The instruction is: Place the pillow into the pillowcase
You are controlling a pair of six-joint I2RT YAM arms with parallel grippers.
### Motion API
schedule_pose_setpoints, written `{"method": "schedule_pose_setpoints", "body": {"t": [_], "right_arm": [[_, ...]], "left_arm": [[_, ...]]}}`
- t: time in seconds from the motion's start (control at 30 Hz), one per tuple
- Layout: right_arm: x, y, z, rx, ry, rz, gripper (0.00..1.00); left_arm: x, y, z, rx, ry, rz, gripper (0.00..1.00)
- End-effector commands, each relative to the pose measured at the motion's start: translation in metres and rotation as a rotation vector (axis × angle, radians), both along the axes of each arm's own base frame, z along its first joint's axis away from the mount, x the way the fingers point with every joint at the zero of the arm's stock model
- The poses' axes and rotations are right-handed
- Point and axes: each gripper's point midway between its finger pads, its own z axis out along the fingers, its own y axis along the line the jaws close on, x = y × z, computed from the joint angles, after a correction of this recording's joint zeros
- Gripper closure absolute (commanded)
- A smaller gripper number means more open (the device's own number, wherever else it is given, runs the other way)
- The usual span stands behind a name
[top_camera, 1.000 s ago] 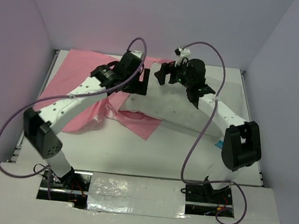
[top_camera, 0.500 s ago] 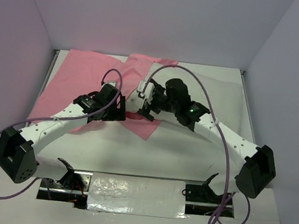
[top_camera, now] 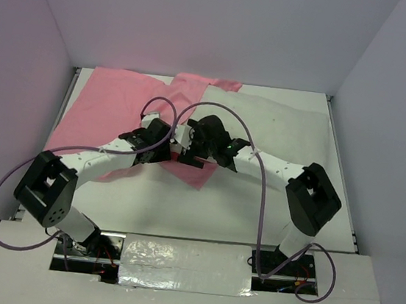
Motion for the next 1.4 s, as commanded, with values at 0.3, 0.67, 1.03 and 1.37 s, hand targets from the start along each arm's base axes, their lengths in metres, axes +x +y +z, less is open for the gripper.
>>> {"method": "schedule_pose_setpoints", "body": {"t": [0.3, 0.67, 1.03, 1.37], "right_arm": [[0.059, -0.003, 0.009, 0.062, -0.212, -0.243, 0.09], [0.074, 0.036, 0.092, 0.505, -0.134, -0.269, 1.0], [0.07, 0.046, 0.203, 1.08, 0.134, -0.386, 1.0], [0.021, 0.048, 0.1, 1.239, 0.614, -0.475, 1.0]], "left_arm": [[0.033, 0.002, -0.012, 0.021, -0.056, 0.112, 0.59], [0.023, -0.056, 0.062, -0.082, -0.162, -0.07, 1.0], [-0.038, -0.156, 0.145, -0.294, -0.232, -0.3, 1.0], [-0.08, -0.186, 0.165, -0.494, -0.245, -0.39, 1.0]]}}
